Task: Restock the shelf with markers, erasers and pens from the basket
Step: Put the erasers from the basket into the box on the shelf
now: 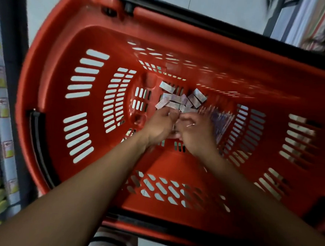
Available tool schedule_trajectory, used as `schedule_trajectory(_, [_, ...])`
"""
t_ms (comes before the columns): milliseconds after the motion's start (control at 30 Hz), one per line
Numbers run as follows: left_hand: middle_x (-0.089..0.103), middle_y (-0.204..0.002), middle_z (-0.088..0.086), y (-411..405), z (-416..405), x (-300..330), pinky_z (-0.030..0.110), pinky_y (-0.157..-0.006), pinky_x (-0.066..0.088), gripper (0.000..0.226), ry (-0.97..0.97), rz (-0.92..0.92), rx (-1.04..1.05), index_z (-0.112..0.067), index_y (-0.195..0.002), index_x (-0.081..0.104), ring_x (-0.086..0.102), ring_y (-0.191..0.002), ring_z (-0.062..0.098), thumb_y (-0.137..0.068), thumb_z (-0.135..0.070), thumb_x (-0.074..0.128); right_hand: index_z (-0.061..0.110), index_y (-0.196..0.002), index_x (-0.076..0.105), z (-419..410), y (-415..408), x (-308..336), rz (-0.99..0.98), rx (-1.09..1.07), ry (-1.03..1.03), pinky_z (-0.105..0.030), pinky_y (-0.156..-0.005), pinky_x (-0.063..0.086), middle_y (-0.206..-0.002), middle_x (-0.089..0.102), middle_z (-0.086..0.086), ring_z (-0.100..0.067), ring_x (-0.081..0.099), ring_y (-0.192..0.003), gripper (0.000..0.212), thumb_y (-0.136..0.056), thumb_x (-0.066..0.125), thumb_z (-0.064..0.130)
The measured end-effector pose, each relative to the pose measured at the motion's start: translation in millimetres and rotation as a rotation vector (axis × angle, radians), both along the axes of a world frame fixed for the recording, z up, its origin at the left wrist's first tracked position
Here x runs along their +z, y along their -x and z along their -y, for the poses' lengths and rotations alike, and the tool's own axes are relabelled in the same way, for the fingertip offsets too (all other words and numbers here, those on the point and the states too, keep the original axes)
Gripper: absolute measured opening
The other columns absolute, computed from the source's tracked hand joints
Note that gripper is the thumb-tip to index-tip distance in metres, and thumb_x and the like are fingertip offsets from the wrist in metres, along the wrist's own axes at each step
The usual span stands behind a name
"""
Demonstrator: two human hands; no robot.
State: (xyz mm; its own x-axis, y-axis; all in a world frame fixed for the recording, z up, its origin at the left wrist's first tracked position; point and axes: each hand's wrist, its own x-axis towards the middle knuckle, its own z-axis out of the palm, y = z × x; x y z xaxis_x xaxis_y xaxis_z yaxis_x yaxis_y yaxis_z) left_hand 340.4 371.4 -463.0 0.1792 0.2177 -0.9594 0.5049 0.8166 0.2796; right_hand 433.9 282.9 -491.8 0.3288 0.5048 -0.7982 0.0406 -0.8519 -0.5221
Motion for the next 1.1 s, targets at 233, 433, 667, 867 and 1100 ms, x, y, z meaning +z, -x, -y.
schedule_trajectory(233, [0.054,-0.071,0.011,2,-4,-17,0.024,-0.047,0.046,0.033,0.007,-0.093,0.129,0.003,-0.11,0.062,0.048,-0.055,0.021,-0.113,-0.017,0.037,0.021,-0.128,0.068,-9,-33,-36,0.436,0.432,0.04,-0.04,-0.093,0.053,-0.132,0.063,-0.014,-0.032,0.064,-0.114,0.031,-0.101,0.052,0.022])
schedule_trajectory(433, [0.052,-0.069,0.014,3,-5,-23,0.056,-0.077,0.056,0.019,0.009,-0.111,0.262,0.002,-0.094,0.058,0.052,-0.068,0.026,-0.103,0.003,0.041,0.023,-0.116,0.068,-6,-34,-55,0.462,0.564,-0.018,-0.04,-0.091,0.052,-0.122,0.058,-0.011,-0.033,0.06,-0.112,0.019,-0.098,0.063,0.023])
schedule_trajectory(667, [0.057,-0.087,0.02,4,-4,-21,0.077,-0.086,0.049,0.016,-0.042,-0.113,0.302,-0.006,-0.102,0.055,0.056,-0.083,0.037,-0.106,0.001,0.041,0.015,-0.105,0.065,-9,-28,-37,0.421,0.29,-0.078,-0.03,-0.077,0.046,-0.103,0.067,-0.002,-0.019,0.063,-0.092,0.012,-0.098,0.065,0.025])
schedule_trajectory(867, [0.07,-0.081,0.012,3,-4,-16,0.038,-0.059,0.061,0.029,-0.014,-0.083,0.267,-0.006,-0.108,0.066,0.067,-0.064,0.026,-0.11,-0.028,0.047,0.012,-0.098,0.072,-17,-3,6,-0.187,-0.21,-0.028,-0.018,-0.054,0.054,-0.062,0.071,0.004,-0.008,0.069,-0.054,0.004,-0.096,0.07,0.009])
schedule_trajectory(1100, [0.066,-0.085,0.013,4,-1,-17,0.03,-0.051,0.056,0.019,0.011,-0.048,0.225,-0.007,-0.107,0.064,0.054,-0.058,0.018,-0.103,-0.012,0.046,0.025,-0.095,0.079,-14,-13,-1,0.126,0.201,-0.048,-0.01,-0.072,0.049,-0.092,0.074,0.013,0.001,0.067,-0.085,0.013,-0.095,0.067,0.021])
